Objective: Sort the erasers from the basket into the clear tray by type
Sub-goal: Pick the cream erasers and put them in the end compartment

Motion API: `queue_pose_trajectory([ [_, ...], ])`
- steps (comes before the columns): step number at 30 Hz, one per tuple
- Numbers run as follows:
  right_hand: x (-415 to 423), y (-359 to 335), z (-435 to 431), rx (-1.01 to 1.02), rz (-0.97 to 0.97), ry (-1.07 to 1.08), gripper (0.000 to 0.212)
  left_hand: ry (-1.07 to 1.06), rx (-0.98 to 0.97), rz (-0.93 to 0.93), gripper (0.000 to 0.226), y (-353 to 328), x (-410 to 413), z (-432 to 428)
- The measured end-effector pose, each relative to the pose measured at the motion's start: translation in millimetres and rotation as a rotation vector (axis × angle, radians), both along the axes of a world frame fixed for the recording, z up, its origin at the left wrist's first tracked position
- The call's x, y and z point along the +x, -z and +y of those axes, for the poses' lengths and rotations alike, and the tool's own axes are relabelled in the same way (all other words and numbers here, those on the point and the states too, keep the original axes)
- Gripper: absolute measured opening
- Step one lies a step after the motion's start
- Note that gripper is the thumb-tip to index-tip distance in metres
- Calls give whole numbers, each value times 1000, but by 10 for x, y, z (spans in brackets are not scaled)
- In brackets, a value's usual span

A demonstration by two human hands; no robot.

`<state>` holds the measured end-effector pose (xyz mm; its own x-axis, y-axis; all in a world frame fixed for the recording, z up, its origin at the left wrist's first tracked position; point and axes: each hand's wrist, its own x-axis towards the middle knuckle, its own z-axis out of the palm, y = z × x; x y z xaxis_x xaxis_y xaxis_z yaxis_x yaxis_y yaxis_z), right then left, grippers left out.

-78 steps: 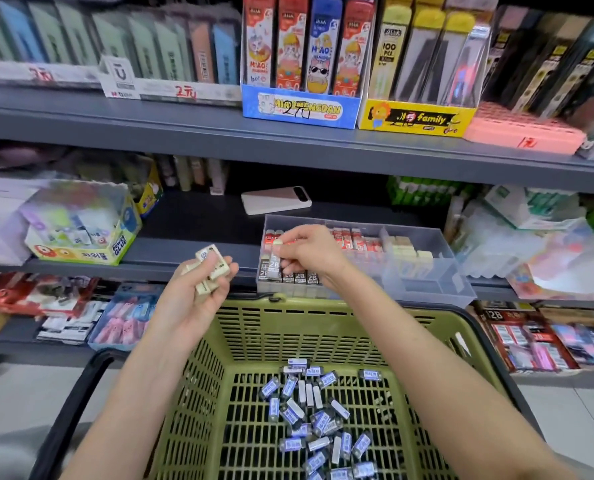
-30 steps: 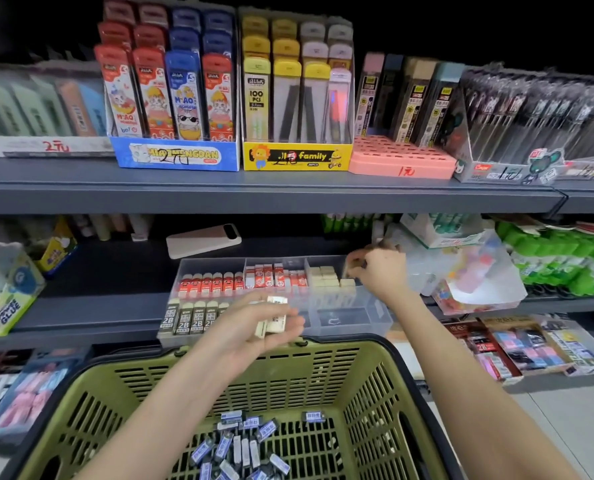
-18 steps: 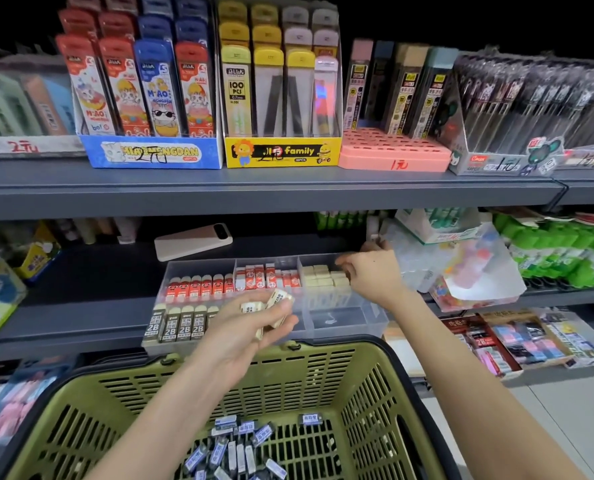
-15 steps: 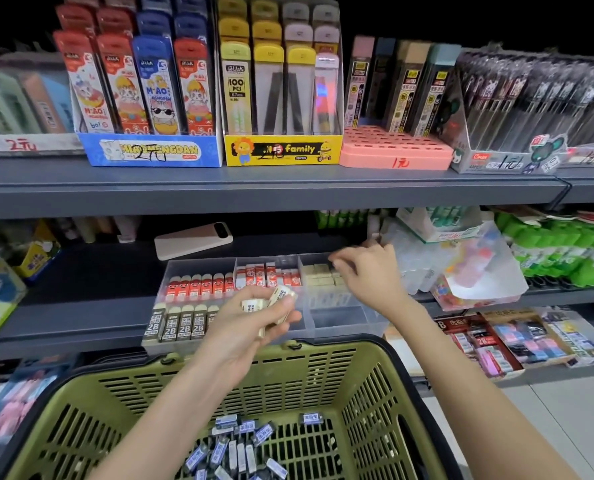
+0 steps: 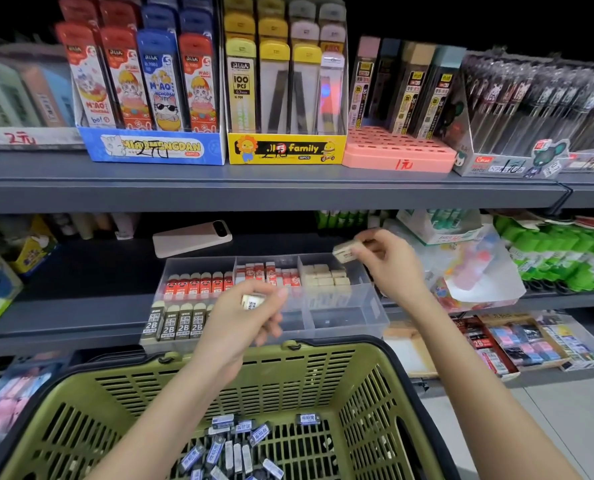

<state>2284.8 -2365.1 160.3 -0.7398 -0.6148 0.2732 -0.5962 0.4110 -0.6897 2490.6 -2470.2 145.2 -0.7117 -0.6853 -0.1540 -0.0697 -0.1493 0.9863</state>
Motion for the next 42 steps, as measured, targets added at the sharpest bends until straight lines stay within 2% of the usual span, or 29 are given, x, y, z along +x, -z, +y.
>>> queue_pose_trajectory([
  [3,-224,135,-139,409,360,137,21,8,10,-44,44,24,21,-23],
  [6,-287,278,-264,544,528,88,21,53,94,-20,26,55,57,-50],
  [8,-319,334,-321,503,559,68,21,83,194,-4,12,55,87,-83],
  [12,-314,366,-380,347,667,32,14,173,344,9,34,44,119,-132],
  [14,-324,379,-395,371,676,33,15,203,386,31,37,43,129,-137],
  [19,-358,337,-362,551,592,25,23,227,408,65,38,63,140,-168],
  [24,-379,280,-282,556,587,12,21,221,461,92,38,71,107,-187],
  [28,-411,236,-282,482,622,78,19,234,507,106,38,65,85,-187],
  [33,-387,255,-377,480,725,46,16,239,555,118,33,39,91,-176],
  [37,-385,225,-414,461,769,-2,13,194,548,134,37,45,95,-181],
  [40,-395,242,-336,422,819,-3,16,183,504,126,31,54,107,-189],
  [42,-423,303,-304,466,814,-8,14,173,479,119,26,64,111,-191],
])
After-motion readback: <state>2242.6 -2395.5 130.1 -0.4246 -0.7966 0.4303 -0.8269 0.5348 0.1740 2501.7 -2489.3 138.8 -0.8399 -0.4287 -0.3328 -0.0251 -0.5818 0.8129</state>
